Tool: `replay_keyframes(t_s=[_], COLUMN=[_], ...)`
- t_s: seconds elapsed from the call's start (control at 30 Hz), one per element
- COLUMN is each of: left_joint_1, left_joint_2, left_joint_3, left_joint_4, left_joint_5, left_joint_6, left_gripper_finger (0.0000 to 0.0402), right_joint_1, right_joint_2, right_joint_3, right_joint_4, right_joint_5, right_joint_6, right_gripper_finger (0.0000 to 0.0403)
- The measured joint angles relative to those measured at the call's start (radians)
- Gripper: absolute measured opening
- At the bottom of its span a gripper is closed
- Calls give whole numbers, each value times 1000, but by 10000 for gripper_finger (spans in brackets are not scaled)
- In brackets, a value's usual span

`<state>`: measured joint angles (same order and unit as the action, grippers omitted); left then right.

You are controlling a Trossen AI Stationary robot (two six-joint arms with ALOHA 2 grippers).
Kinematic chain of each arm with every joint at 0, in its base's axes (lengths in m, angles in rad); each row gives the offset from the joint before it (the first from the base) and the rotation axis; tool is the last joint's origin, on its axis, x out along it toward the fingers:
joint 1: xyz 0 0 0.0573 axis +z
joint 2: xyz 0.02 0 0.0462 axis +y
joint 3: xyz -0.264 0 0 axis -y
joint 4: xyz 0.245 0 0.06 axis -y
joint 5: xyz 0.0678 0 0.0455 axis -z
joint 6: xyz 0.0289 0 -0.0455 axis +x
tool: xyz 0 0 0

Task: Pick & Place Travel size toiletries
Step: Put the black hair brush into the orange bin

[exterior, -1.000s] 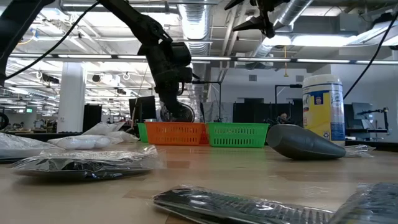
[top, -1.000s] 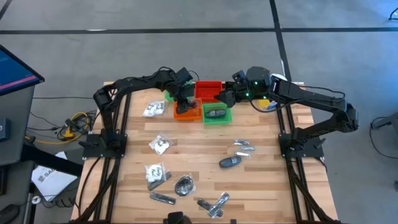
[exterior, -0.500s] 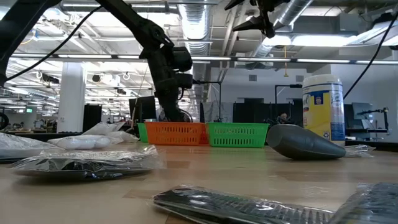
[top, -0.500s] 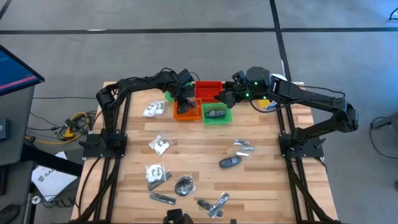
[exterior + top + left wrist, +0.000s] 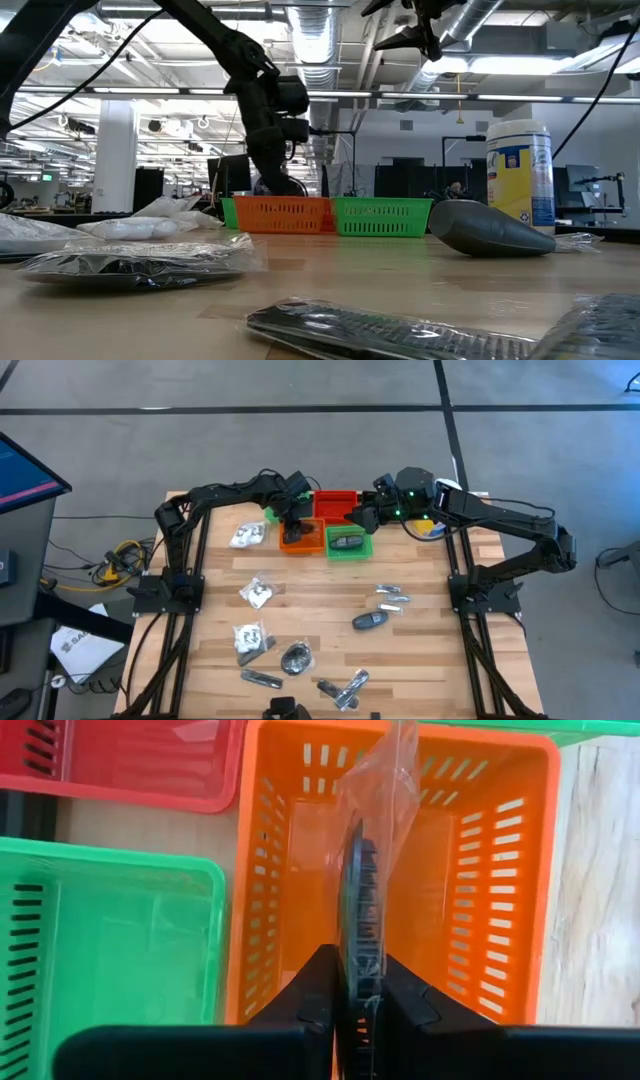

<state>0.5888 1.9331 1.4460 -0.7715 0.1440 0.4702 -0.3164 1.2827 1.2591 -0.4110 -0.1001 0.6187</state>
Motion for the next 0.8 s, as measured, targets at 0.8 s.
replay_keyframes(t_s=[0.8], left_joint_1=[2], left_joint_2=[0], left_joint_3=[0], left_joint_4=[42], left_joint_5=[-58], left_joint_6=[5], left_gripper_finger=[44], right_joint_1=[-1], right_joint_2=[0], right_joint_3=[0], right_joint_4=[0], right_joint_5=[0], right_joint_6=[-17], right_gripper_finger=[265])
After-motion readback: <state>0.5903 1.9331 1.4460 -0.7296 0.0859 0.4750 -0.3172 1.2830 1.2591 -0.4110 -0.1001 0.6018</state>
